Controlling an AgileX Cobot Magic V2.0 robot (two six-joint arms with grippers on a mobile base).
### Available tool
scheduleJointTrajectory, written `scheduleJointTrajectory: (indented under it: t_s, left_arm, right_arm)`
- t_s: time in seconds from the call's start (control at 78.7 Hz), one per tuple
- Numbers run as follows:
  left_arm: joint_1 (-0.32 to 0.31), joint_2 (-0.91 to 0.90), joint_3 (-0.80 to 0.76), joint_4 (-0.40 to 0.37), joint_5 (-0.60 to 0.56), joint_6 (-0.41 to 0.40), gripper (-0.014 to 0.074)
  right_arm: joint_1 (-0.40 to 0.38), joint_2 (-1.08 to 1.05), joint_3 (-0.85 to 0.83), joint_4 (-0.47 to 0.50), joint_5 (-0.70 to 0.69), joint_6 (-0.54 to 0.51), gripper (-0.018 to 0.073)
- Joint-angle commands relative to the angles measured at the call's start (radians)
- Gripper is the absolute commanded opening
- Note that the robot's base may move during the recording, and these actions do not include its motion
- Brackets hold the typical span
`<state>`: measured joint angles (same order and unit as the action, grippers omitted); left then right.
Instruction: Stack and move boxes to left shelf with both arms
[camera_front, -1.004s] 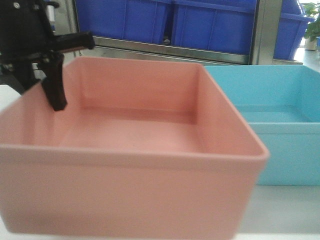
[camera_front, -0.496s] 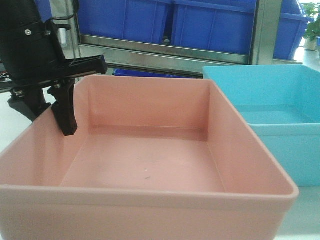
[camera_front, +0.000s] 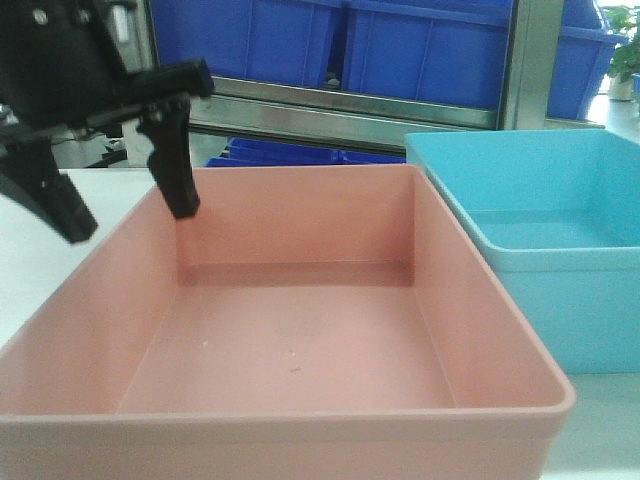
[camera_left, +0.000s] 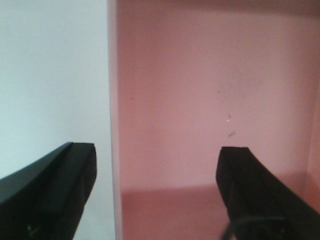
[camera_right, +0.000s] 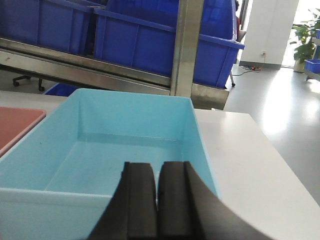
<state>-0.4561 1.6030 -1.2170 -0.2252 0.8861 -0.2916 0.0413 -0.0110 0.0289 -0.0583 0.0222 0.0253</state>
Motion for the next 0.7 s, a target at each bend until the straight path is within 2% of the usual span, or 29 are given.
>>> scheduleJointTrajectory:
  t_s: [0.0, 0.102, 0.216, 0.318, 0.356, 0.432, 0.496, 0.686]
  left_arm:
    - [-0.01, -0.098, -0.024, -0.004, -0.076, 0.072, 0.0426]
    - [-0.01, -0.167, 0.019, -0.004, -0.195, 0.147, 0.0426]
    - [-0.01, -0.262, 0.107, -0.019, -0.379, 0.244, 0.0426]
    - [-0.008, -0.355, 0.199, -0.026, -0.544, 0.36, 0.0426]
    - [-0.008, -0.393, 0.237, -0.038, -0.596, 0.427, 0.0426]
    - [-0.008, -0.46, 0.303, -0.067, -0.665, 0.518, 0.0426]
    - [-0.008, -0.513, 0.35, -0.084, -0.718, 0.545, 0.0426]
    - [0.001, -0.685, 0.487, -0.099, -0.829, 0.547, 0.0426]
  right_arm:
    - [-0.002, -0.02, -0.023, 0.0, -0.087, -0.012, 0.005]
    - [-0.002, -0.02, -0.023, 0.0, -0.087, -0.012, 0.005]
    - [-0.002, -0.02, -0.023, 0.0, -0.087, -0.012, 0.005]
    - [-0.002, -0.02, -0.023, 0.0, -0.087, -0.012, 0.005]
    - [-0.002, -0.02, -0.023, 0.0, -0.087, -0.012, 0.005]
    - [-0.002, -0.02, -0.023, 0.0, -0.087, -0.012, 0.005]
    - [-0.002, -0.02, -0.023, 0.0, -0.087, -0.012, 0.005]
    - [-0.002, -0.02, -0.023, 0.0, -0.087, -0.012, 0.005]
